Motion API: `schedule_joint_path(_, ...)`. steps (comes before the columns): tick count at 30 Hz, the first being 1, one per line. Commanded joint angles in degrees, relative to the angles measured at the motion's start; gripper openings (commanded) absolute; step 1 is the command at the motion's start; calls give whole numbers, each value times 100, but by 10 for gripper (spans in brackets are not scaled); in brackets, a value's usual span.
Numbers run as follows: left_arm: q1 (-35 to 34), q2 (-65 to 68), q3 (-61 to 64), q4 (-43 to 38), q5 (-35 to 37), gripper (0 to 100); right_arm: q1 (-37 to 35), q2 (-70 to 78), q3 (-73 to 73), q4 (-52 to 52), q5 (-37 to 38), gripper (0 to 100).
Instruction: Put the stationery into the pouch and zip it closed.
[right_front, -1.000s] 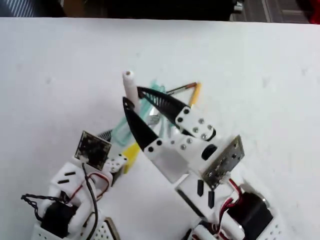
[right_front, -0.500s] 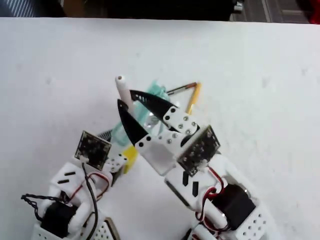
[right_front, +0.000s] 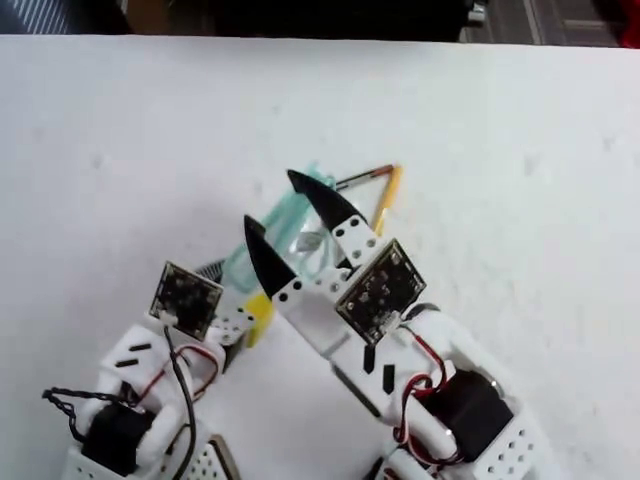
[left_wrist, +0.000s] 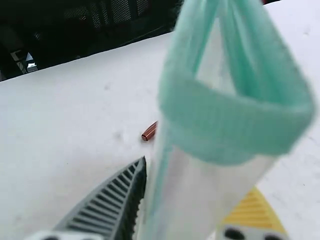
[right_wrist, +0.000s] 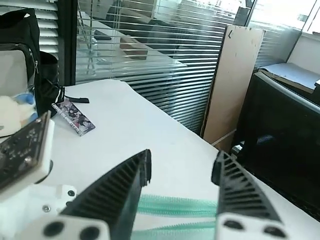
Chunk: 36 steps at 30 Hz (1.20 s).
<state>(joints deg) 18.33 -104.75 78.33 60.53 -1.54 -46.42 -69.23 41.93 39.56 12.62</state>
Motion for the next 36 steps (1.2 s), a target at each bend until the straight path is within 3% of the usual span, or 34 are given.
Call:
schedule_joint_path(1, 48, 4, -44, 18, 62, 230, 31, -57, -308, 22, 26, 181)
schedule_joint_path(7, 48, 4, -44, 26, 62, 230, 154, -57, -870, 40, 26, 180)
schedule_joint_path(12, 48, 4, -44, 18, 26, 227, 1314, -4, -1415, 31, -26, 180)
schedule_joint_path(18, 48, 4, -44, 9, 18, 226, 2466, 470, -1389, 40, -774, 180)
schedule_joint_path(22, -400, 4, -79, -9, 26, 226, 3064, 1305, -1407, 40, -782, 176)
schedule_joint_path(26, -910, 4, -70, -193, 53, 226, 3521, 2501, -1442, 40, -782, 106)
schedule_joint_path(36, -980, 4, -53, -202, 62, 226, 3890, 5420, -1855, 40, -782, 116)
